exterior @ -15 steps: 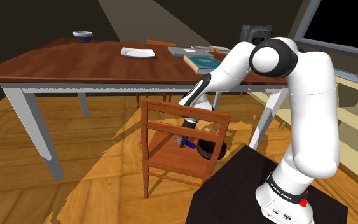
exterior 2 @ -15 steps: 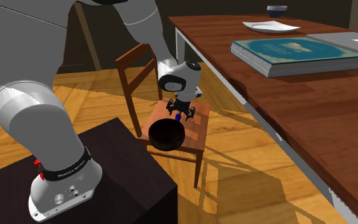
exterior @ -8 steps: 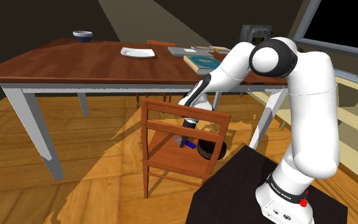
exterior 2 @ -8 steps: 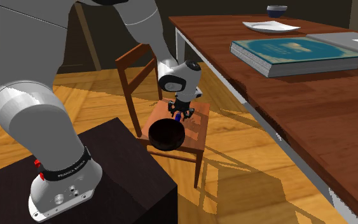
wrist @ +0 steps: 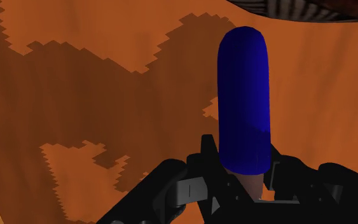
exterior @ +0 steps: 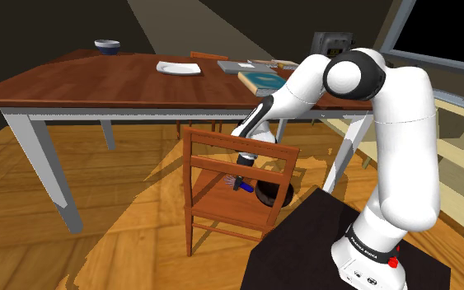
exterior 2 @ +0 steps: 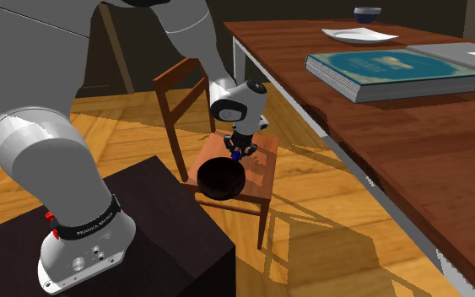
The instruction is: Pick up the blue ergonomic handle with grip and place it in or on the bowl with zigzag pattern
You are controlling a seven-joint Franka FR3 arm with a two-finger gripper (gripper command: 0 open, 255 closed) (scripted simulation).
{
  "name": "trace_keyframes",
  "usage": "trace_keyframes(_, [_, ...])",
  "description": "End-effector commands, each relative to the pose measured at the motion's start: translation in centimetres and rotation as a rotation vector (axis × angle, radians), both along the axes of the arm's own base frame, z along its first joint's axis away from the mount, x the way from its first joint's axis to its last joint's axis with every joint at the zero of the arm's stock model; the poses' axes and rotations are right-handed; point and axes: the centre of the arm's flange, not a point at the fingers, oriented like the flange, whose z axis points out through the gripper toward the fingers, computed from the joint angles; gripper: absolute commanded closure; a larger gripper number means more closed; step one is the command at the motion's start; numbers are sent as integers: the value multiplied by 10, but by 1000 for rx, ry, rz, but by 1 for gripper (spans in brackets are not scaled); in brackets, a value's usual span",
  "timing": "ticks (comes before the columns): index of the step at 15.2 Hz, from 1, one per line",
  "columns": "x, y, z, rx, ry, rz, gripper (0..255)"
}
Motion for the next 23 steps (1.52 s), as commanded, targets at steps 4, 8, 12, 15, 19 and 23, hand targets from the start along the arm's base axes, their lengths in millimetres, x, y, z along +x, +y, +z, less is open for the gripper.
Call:
trace_keyframes(4, [-1,1,15,0,2,1,255])
trace_keyframes(8, [-1,1,36,0,2,1,255])
trace_keyframes(12, [-1,1,57,0,2,1,255])
trace_keyframes(15, [-1,1,73,0,2,1,255])
trace_keyframes(19, [-1,1,94,0,2,1,255])
trace_keyframes(23, [-1,1,115,0,2,1,255])
